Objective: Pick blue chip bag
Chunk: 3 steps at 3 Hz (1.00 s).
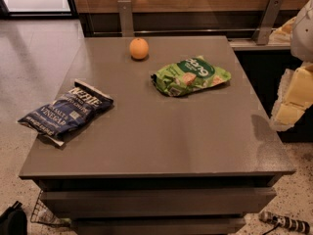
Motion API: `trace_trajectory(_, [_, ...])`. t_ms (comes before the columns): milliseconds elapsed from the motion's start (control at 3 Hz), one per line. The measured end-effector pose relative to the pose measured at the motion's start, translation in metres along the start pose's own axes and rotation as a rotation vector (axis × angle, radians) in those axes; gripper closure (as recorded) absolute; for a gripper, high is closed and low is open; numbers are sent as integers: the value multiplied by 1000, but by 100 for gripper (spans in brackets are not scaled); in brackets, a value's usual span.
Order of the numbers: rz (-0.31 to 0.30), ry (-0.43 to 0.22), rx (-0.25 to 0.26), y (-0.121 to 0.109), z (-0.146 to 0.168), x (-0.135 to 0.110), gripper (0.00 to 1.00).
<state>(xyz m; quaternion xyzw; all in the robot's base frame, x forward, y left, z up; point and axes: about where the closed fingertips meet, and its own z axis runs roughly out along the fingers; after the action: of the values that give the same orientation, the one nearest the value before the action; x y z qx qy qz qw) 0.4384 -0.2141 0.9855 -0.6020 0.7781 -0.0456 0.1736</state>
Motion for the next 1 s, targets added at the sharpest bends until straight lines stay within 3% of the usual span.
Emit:
trace_trajectory(333, [-17, -13, 4, -3, 0, -6, 0])
trace_trajectory(667, [-95, -75, 20, -14, 2, -31, 0])
trace_trajectory(1000, [-300, -197, 8, -21, 7, -96, 0])
